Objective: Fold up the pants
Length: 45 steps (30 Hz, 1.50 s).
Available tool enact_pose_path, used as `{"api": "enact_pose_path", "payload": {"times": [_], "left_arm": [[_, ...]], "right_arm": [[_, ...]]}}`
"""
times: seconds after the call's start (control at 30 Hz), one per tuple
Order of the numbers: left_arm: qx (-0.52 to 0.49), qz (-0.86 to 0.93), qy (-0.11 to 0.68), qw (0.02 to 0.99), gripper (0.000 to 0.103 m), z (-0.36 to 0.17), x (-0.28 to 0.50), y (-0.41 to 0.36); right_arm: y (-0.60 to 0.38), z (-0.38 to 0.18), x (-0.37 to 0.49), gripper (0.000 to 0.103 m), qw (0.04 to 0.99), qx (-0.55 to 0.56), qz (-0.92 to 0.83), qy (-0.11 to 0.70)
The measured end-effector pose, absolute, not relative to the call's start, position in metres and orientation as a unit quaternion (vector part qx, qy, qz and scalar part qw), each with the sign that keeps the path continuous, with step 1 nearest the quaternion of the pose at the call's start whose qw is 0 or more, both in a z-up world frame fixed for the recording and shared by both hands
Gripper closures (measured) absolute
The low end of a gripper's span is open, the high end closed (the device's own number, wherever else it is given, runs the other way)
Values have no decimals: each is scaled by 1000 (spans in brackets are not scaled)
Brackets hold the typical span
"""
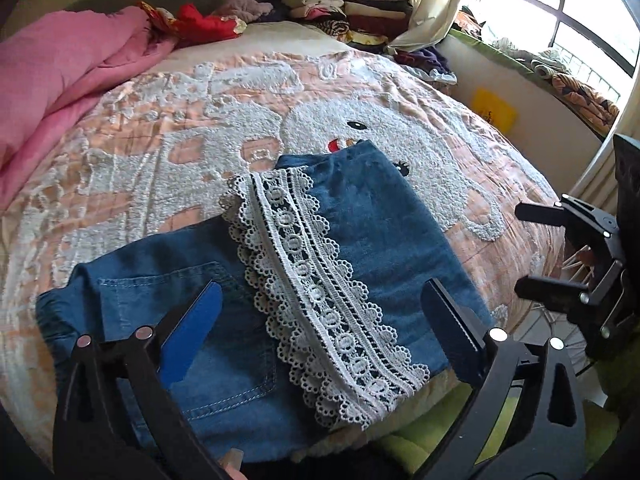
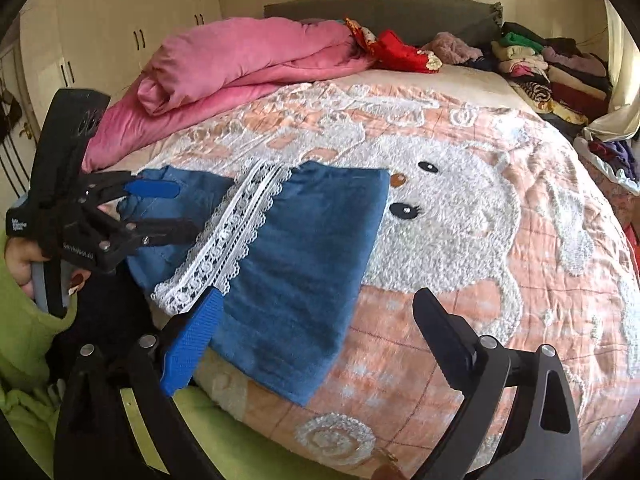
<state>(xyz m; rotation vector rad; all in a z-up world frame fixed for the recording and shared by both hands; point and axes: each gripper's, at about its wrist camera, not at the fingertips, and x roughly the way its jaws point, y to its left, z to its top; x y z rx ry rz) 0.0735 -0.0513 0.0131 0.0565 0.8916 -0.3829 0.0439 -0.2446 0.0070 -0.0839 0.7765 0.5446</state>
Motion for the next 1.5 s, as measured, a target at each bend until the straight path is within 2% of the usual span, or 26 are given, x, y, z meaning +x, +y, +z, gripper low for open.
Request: {"api": "enact_pose_path", "payload": {"times": [0.87, 1.5], "left_arm": [[2, -92, 396, 913, 10, 35, 44, 24], [-90, 19, 427, 900, 10, 10, 32, 140]], "right_arm": [[-161, 60, 69, 5, 883, -76, 329, 324], [-46, 49, 115, 5, 827, -132, 417, 353]]}}
